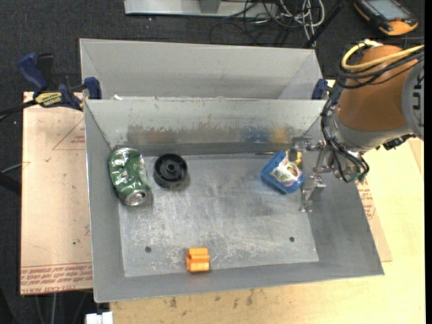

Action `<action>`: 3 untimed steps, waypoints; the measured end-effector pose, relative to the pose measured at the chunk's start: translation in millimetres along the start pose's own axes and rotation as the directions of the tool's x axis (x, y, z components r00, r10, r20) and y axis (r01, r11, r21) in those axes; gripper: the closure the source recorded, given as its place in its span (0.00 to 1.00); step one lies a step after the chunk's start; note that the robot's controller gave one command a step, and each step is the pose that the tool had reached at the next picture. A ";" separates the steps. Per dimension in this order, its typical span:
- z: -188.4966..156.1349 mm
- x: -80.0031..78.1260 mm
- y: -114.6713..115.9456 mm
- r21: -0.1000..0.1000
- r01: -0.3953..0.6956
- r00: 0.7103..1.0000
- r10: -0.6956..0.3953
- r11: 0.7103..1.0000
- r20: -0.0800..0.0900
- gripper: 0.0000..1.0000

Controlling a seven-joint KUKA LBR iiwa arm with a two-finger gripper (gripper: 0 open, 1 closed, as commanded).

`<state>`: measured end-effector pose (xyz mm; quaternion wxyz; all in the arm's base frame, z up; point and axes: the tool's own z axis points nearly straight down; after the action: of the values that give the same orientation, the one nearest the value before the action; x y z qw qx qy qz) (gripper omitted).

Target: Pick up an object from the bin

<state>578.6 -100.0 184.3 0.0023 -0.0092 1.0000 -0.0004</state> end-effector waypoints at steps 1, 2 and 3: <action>18.2 -5.1 9.0 -0.003 0.017 1.000 -0.017 1.000 0.001 0.00; 12.8 -22.2 -12.0 -0.002 0.101 0.995 -0.101 0.995 -0.003 0.00; 108.4 -14.3 -26.6 0.000 -0.029 1.000 0.029 1.000 0.003 1.00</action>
Offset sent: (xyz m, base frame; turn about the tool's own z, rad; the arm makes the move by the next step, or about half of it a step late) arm 0.0424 -0.0256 -0.0053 -0.1647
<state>593.9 -126.4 76.0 0.0036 0.0051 1.0000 -0.0003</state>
